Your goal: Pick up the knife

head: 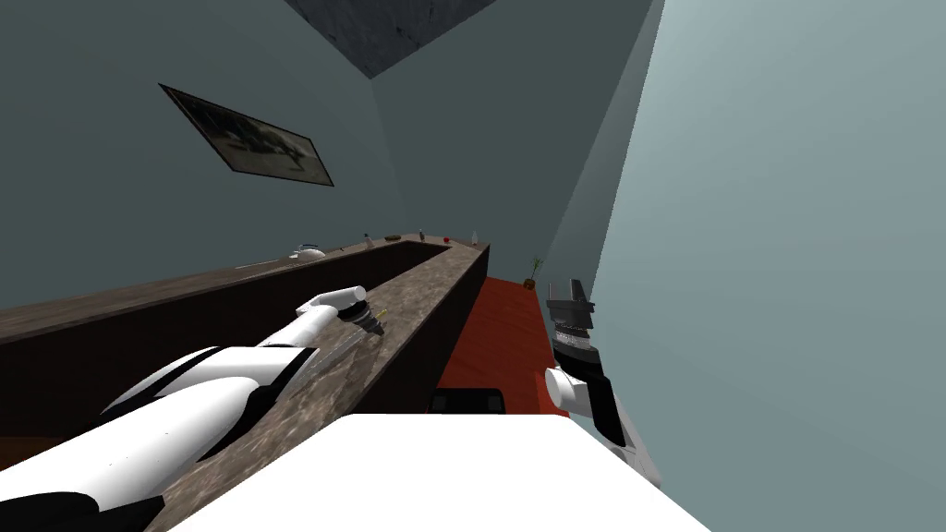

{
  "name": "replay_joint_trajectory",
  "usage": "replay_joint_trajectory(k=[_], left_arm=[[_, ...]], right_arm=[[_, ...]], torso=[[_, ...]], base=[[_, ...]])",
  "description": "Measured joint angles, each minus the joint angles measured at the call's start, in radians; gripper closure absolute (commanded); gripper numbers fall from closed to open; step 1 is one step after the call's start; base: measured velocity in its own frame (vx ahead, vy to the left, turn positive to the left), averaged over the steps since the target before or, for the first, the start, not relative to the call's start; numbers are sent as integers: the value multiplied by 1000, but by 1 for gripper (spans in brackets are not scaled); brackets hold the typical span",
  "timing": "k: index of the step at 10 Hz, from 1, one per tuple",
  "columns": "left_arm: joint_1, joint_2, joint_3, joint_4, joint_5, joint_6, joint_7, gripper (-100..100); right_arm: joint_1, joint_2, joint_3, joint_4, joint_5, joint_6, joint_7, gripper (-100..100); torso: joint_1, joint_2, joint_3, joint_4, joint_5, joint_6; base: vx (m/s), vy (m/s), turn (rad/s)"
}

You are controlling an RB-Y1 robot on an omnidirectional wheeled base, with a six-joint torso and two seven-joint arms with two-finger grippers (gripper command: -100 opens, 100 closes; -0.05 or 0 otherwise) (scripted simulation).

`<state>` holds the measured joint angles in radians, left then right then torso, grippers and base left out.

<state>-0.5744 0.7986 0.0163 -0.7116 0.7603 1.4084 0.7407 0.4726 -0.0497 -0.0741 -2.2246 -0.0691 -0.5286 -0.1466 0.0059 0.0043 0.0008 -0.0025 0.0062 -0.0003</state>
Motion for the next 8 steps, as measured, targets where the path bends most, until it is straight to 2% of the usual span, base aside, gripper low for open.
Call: replay_joint_trajectory(k=[1,5,6,7,8], left_arm=[[1,1,2,-1,0,1,4,100],[1,2,2,0,0,1,5,100],[1,2,2,0,0,1,5,0],[1,2,2,0,0,1,5,100],[-2,-3,-1,2,1,-1,-1,100]], right_arm=[[0,0,0,0,0,0,0,0],[0,0,0,0,0,0,0,0],[0,0,0,0,0,0,0,0],[0,0,0,0,0,0,0,0],[1,0,0,0,0,0,0,0]], torso=[[-1,-3,-2,-1,0,-1],[-2,-8,-5,-2,0,0],[-2,-8,-5,-2,0,0],[-2,-8,-5,-2,0,0],[-2,-9,-6,-3,0,-2]], base=[[-8,7,14],[0,2,1],[0,0,0],[32,-17,246],[94,-56,378]])
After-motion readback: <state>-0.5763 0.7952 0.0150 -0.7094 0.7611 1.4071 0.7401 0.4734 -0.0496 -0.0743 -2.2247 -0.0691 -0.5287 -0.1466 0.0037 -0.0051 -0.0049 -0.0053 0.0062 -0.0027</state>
